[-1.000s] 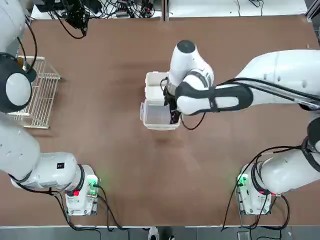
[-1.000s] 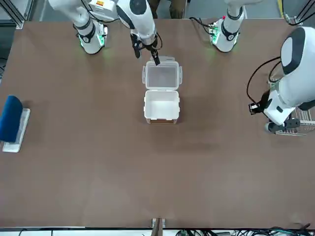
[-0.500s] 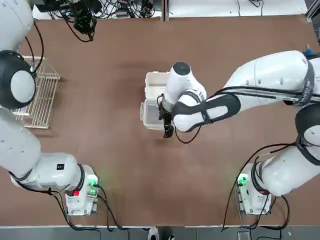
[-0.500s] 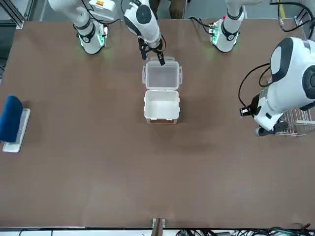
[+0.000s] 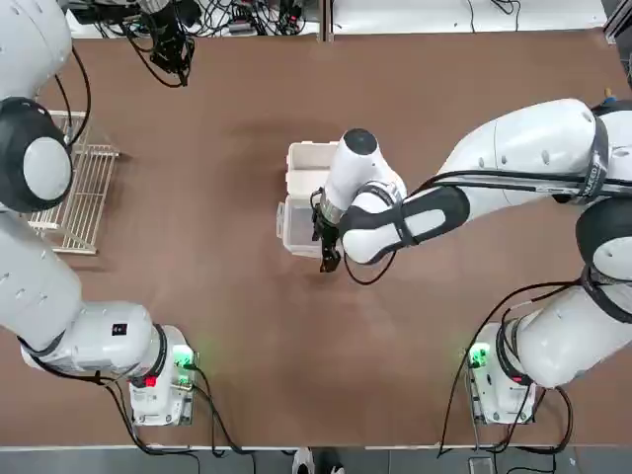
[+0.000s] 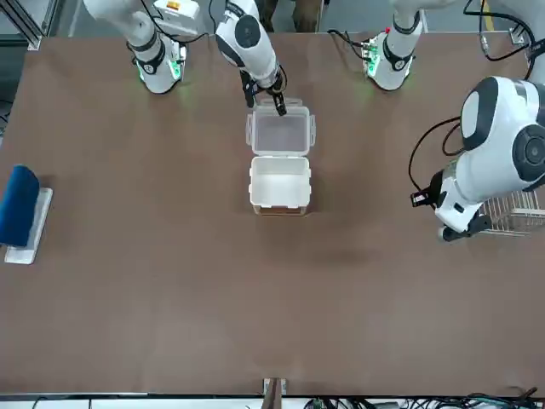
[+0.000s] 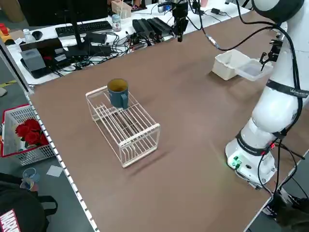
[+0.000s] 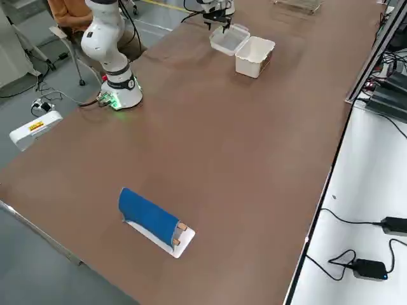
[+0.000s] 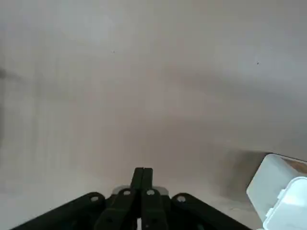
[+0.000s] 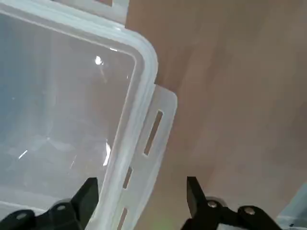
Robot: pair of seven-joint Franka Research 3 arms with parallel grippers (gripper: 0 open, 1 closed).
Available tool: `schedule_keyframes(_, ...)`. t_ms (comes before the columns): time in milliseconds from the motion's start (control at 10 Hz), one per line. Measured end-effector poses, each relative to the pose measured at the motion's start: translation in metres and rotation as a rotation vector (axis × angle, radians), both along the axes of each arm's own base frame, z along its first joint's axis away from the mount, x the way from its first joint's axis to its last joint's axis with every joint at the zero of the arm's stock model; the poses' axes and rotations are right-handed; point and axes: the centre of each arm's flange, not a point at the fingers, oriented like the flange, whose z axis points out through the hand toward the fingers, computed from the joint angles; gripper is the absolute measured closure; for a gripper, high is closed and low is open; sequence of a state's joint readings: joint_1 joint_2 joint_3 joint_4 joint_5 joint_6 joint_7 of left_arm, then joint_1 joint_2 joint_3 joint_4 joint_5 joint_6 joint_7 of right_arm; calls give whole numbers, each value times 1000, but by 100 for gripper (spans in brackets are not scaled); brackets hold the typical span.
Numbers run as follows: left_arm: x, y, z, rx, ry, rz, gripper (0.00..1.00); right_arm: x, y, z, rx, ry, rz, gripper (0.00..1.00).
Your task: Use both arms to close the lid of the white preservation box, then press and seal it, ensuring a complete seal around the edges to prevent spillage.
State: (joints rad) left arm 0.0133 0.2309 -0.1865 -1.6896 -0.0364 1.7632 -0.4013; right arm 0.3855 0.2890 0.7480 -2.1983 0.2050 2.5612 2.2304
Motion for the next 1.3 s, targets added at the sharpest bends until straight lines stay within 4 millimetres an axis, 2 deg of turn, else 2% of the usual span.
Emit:
schedule_keyframes(500, -7, -9, 7, 3, 13, -7, 99, 2, -2, -8, 13, -4, -13, 40)
schedule_keyframes(700, -9, -8, 12, 4, 12, -6, 99, 5, -3, -9, 13, -6, -18, 47)
schedule_keyframes(1100, -9, -5, 13, 5, 10, -2, 99, 11, -6, -9, 15, -10, -33, 71)
schedule_keyframes(1300, -8, -3, 13, 5, 9, 2, 99, 13, -7, -9, 15, -10, -37, 78)
